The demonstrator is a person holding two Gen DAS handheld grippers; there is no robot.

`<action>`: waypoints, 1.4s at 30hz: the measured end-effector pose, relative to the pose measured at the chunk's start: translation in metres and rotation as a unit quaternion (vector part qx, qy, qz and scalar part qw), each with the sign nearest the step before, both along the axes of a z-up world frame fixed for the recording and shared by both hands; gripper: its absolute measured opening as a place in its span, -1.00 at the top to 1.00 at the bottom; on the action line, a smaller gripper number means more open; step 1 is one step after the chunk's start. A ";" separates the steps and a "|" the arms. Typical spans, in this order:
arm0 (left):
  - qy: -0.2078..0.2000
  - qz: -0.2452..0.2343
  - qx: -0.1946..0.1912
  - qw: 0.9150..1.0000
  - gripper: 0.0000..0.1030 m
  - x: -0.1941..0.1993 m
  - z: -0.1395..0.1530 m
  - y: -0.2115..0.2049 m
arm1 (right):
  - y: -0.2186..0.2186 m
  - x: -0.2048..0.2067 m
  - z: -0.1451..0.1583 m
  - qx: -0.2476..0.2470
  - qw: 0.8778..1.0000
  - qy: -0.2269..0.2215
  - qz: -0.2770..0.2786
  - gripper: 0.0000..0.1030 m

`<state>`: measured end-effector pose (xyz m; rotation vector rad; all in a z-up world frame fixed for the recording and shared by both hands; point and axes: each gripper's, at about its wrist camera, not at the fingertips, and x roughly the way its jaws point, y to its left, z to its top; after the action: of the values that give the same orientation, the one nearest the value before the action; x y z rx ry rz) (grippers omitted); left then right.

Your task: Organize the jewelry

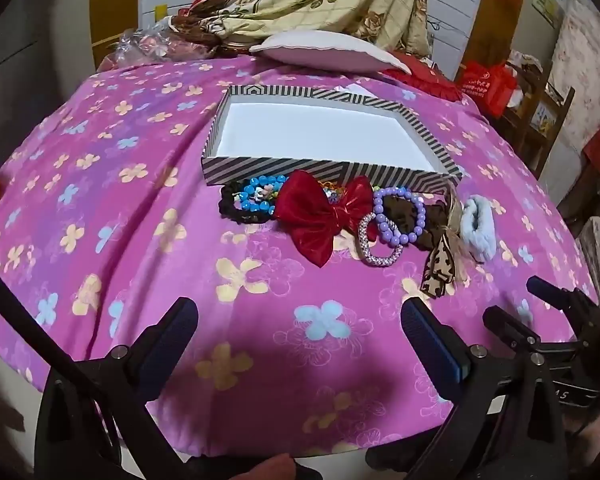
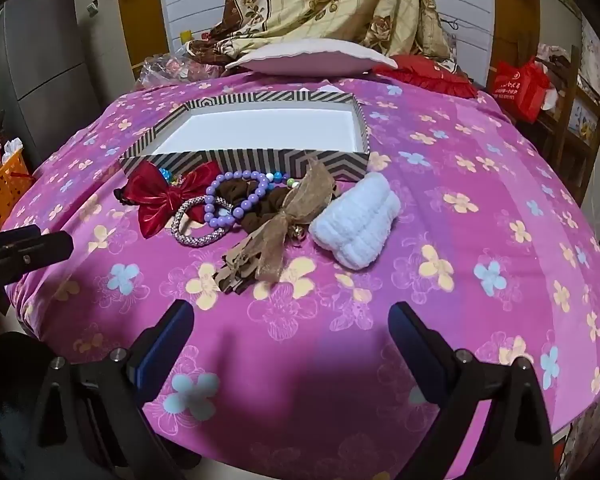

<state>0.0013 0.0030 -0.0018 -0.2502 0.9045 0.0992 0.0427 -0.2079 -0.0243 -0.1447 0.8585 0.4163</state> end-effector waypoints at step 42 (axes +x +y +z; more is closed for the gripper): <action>0.007 0.011 -0.003 1.000 -0.54 -0.002 -0.001 0.005 | -0.003 0.004 -0.006 -0.011 1.000 0.001 -0.017 -0.93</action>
<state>-0.0002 0.0077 -0.0032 -0.2651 0.9155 0.1190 0.0469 -0.2114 -0.0301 -0.1506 0.8670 0.3751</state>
